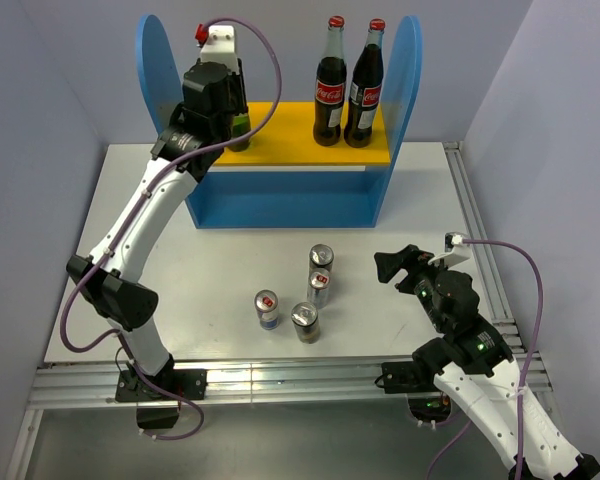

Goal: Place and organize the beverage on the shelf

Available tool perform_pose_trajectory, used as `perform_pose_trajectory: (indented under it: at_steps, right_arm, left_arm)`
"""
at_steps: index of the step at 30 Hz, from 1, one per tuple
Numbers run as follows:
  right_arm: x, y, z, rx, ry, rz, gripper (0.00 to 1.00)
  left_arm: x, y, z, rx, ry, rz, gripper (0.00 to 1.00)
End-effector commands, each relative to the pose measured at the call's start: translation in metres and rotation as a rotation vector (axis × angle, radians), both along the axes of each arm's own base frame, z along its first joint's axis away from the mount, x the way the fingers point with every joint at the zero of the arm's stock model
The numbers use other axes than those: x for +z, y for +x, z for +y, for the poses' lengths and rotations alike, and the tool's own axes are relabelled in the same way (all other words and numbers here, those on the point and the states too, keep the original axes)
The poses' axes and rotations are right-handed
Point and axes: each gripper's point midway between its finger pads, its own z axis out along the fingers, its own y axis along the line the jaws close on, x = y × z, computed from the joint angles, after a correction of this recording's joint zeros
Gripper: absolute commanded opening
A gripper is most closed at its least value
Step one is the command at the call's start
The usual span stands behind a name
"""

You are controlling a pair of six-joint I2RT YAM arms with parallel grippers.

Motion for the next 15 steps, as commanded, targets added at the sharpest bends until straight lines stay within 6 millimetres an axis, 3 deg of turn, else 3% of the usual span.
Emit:
perform_pose_trajectory:
  at_steps: [1,3,4,6,7,8,9,15]
  right_arm:
    - [0.009,0.003,0.002,0.004,0.009,-0.038,0.92]
    - [0.009,0.003,0.002,0.007,0.009,-0.037,0.92]
    - [0.009,0.003,0.002,0.007,0.010,-0.039,0.92]
    - [0.009,0.003,0.002,0.007,0.010,-0.039,0.92]
    - [0.009,0.002,0.003,0.009,0.010,-0.039,0.92]
    - [0.009,0.003,0.002,0.007,0.009,-0.037,0.92]
    - [0.010,0.003,0.002,0.004,0.011,-0.039,0.92]
    - [0.010,0.002,0.002,0.007,0.013,-0.040,0.92]
  left_arm:
    - [0.071,-0.019,0.011,-0.004,-0.098,-0.199,0.31]
    - [0.071,-0.020,0.011,-0.007,-0.102,-0.203,0.45]
    - [0.068,-0.019,0.012,-0.006,-0.099,-0.199,0.59]
    - [0.072,-0.022,0.012,-0.007,-0.105,-0.208,0.76]
    - [0.072,-0.022,0.012,-0.010,-0.106,-0.209,0.90]
    - [0.072,-0.022,0.012,-0.012,-0.105,-0.207,0.96]
    - [0.072,-0.022,0.013,-0.010,-0.101,-0.203,0.99]
    - [0.076,-0.030,0.013,-0.024,-0.125,-0.203,0.99]
